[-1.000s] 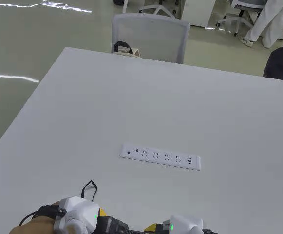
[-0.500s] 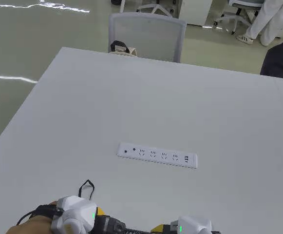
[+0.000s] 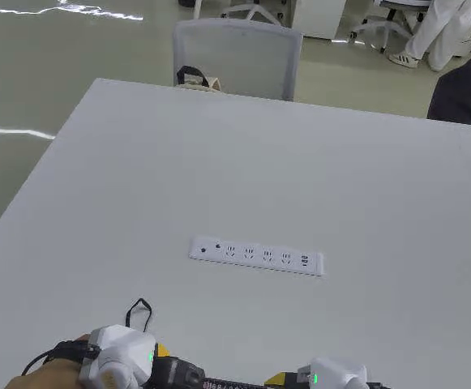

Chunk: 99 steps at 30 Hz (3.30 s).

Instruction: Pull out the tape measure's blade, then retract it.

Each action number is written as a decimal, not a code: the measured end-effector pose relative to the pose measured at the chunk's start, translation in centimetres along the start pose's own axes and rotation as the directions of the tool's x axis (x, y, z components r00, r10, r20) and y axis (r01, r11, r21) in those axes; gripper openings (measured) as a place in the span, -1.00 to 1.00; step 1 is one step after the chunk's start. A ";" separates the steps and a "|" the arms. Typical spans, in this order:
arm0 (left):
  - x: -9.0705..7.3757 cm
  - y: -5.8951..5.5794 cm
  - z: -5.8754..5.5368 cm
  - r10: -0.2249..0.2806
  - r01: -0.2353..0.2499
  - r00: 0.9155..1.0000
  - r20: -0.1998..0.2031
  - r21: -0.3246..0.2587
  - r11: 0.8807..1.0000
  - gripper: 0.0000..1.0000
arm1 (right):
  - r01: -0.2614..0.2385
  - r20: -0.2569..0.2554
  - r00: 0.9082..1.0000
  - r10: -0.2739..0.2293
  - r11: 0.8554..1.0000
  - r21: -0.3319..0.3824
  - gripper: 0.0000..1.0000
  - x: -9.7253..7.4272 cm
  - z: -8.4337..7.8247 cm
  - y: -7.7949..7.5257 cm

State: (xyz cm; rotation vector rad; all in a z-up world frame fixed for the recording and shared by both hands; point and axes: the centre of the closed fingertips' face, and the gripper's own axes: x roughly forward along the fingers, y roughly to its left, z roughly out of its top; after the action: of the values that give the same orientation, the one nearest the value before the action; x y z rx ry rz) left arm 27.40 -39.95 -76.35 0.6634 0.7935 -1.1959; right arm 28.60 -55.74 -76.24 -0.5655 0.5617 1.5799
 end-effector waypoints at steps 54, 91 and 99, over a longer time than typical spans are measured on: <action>0.6 -0.1 0.5 -0.013 0.013 1.000 0.003 0.004 1.000 -0.41 | 0.030 -0.042 0.999 -0.029 0.999 0.023 -0.74 -0.8 -3.3 -0.2; 0.5 -0.2 0.4 -0.011 0.011 1.000 0.010 0.005 1.000 -0.42 | 0.002 -0.041 0.999 -0.001 0.999 0.037 -0.80 -0.5 -3.1 -0.1; 0.5 -0.1 0.4 -0.008 0.008 1.000 0.015 -0.003 1.000 -0.42 | 0.003 -0.040 0.999 -0.002 0.999 0.033 -0.80 -0.8 -3.1 -0.2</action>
State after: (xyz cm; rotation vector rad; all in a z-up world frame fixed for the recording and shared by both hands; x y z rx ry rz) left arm 27.44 -40.55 -76.54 0.6479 0.7859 -1.2055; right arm 28.93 -58.36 -78.06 -0.5737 0.6167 1.5570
